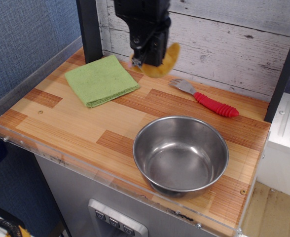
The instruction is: Put the orange object in the pot.
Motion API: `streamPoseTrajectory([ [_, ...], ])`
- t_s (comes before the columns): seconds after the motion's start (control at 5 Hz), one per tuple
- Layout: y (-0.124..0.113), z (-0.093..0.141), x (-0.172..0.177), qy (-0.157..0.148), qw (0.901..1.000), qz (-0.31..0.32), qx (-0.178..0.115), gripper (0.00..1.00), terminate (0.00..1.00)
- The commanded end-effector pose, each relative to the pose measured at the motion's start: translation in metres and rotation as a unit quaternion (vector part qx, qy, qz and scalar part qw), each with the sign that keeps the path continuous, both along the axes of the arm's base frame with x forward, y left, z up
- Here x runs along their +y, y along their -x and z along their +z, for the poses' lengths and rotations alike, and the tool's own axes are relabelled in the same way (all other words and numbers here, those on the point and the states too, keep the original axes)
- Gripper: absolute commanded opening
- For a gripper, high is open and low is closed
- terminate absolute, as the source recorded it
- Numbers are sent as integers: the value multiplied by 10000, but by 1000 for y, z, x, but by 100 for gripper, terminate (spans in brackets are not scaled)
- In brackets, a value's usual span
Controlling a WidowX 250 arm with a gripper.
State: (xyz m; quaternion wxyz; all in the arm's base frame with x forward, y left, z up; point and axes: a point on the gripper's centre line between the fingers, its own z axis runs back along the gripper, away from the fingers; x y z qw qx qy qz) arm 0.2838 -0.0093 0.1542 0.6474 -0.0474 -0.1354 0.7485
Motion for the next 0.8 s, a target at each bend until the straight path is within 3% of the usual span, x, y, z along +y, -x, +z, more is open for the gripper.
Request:
streamPoseTrajectory([
  [0.0, 52, 5, -24, -53, 9979, -624, -153, 0, 0],
  [0.2, 62, -12, -33, -53, 9963, -849, -100, 0, 0],
  [0.6, 59, -51, -48, -73, 9939, -1098, 23, 0, 0],
])
